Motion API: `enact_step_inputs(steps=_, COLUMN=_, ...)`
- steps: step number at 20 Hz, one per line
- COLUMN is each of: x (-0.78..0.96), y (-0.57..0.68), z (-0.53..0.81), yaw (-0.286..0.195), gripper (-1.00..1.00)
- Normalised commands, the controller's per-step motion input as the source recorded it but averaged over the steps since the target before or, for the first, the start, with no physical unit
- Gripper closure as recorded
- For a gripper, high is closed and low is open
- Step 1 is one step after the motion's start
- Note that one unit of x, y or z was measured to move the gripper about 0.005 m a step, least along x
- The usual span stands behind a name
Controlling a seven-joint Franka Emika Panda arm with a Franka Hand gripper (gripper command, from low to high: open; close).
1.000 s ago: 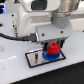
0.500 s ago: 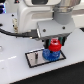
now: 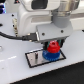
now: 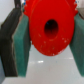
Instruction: Insert the blue gear onto the right peg, followed by the red gear
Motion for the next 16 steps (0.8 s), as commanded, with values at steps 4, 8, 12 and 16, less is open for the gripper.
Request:
enact_step_inputs(steps=4, x=0.15, y=0.01, z=-0.13, yaw=0.0, gripper=1.0)
enact_step_inputs(steps=8, x=0.03, y=0.04, z=-0.08, yaw=0.0, gripper=1.0)
enact_step_inputs(steps=12, x=0.0, y=0.05, z=0.01, yaw=0.0, gripper=-1.0)
enact_step_inputs(steps=16, x=-0.01, y=0.09, z=0.24, yaw=0.0, gripper=-1.0)
